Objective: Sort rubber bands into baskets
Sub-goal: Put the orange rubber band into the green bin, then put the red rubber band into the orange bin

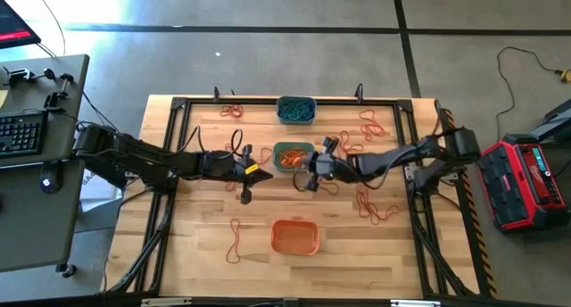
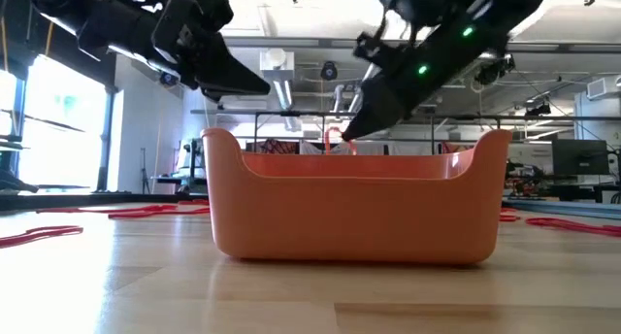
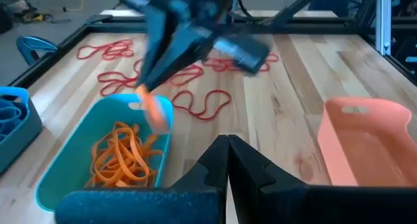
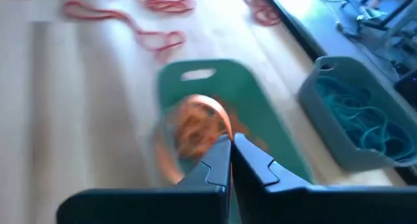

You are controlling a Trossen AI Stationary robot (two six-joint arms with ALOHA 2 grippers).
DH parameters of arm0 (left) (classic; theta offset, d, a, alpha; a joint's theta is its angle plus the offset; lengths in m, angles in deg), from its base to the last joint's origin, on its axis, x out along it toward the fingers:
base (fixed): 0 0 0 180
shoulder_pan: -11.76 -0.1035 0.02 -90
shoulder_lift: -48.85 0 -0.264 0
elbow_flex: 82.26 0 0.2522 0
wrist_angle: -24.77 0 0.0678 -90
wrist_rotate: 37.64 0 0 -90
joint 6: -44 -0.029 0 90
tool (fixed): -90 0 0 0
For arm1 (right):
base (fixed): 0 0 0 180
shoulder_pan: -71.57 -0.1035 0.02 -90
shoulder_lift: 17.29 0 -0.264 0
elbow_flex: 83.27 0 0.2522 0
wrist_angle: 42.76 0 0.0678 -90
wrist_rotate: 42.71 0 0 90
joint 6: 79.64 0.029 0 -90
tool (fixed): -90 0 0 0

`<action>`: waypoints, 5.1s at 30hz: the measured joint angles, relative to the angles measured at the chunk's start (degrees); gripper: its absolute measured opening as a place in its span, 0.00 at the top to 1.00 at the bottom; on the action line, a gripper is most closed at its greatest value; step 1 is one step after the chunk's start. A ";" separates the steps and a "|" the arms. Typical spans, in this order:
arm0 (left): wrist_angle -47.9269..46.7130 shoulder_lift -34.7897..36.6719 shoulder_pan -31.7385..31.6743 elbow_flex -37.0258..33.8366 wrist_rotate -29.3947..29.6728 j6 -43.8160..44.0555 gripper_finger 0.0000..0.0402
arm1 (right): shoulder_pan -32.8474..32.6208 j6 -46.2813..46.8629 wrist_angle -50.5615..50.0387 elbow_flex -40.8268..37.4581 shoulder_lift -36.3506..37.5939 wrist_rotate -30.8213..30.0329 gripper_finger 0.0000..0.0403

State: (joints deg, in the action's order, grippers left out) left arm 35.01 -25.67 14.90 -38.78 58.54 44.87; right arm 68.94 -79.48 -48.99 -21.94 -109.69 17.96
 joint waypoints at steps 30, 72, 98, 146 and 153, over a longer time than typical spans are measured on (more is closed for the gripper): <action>0.59 -0.20 -0.46 0.06 0.55 3.51 1.00 | 8.98 2.52 8.96 0.00 -8.61 6.92 0.69; -8.93 -0.20 -22.27 0.10 -4.25 3.81 1.00 | 18.40 11.65 25.69 -28.34 19.92 -3.66 1.00; -8.87 -0.20 -20.55 0.10 -7.05 0.98 1.00 | 52.52 21.27 -28.16 -10.46 9.17 7.58 0.69; -9.64 -0.20 -19.98 0.10 -7.07 -0.96 1.00 | 50.09 29.44 -36.59 -10.17 6.42 5.30 0.71; -9.64 -0.20 -19.98 0.10 -7.07 -0.50 1.00 | 50.09 28.92 -36.58 -9.50 6.58 5.80 0.68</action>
State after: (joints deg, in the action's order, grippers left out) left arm 25.38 -25.87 -5.08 -38.68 51.47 44.37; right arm 119.04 -50.56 -85.57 -31.44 -103.11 23.76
